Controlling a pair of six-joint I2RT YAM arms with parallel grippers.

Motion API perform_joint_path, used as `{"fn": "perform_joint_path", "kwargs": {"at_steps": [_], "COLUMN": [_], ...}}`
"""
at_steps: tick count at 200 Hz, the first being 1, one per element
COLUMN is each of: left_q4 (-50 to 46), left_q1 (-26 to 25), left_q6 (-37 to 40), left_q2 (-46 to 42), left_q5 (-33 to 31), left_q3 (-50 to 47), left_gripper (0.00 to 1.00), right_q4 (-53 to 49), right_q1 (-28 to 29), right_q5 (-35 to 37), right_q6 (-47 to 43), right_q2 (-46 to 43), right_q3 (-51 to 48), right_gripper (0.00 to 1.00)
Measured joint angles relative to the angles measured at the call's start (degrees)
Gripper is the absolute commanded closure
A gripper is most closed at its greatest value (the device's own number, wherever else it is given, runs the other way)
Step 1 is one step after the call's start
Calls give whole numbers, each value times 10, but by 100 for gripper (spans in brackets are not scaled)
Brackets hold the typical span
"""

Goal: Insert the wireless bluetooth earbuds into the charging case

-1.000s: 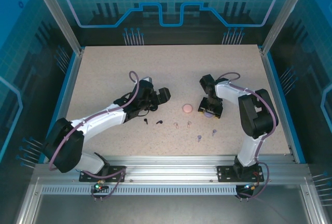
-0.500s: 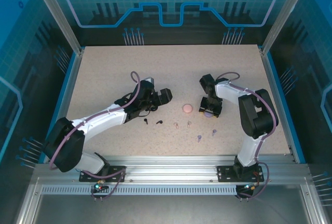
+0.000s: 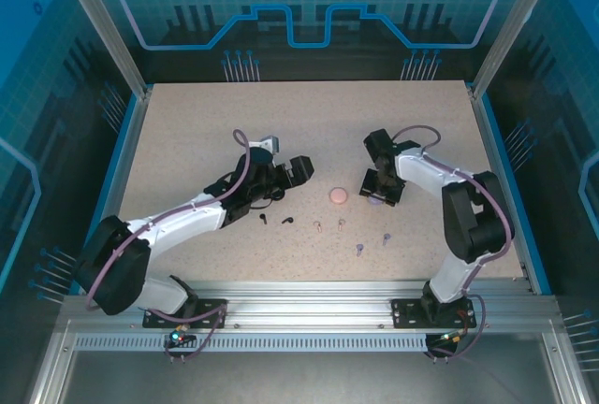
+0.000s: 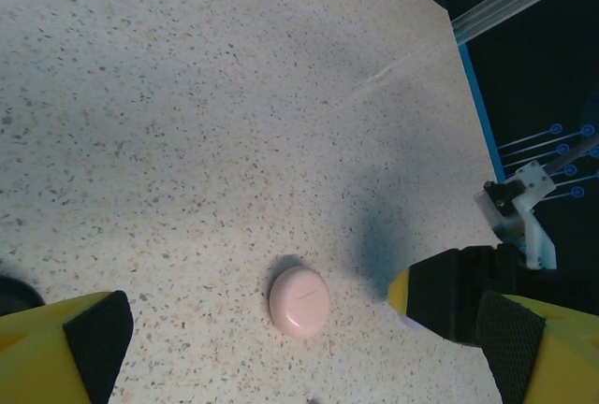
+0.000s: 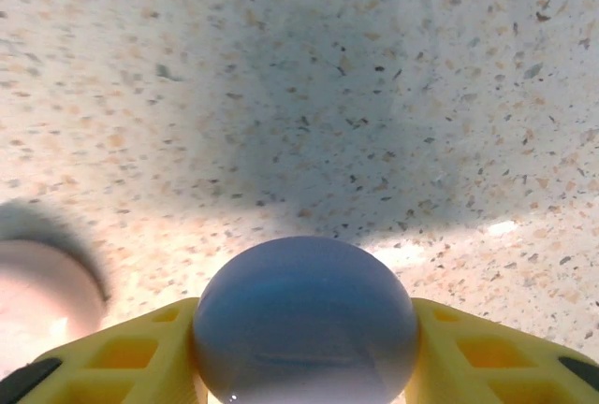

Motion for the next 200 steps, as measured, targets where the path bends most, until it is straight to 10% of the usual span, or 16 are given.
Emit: {"fn": "perform_joint_path", "kwargs": {"at_steps": [103, 200], "left_q4": [297, 438], "left_q1": [-22, -66], "left_q6": [21, -26], "left_q2": [138, 289], "left_q5": [99, 122], "left_q3": [-12, 47], "left_gripper": [2, 28], "right_q4": [40, 86], "right_q1": [-24, -18], "right_q5": [-94, -136], "right_q6": [120, 288], "right_q2": [-26, -44], "right_q3": [79, 72], "right_gripper": [50, 50]}}
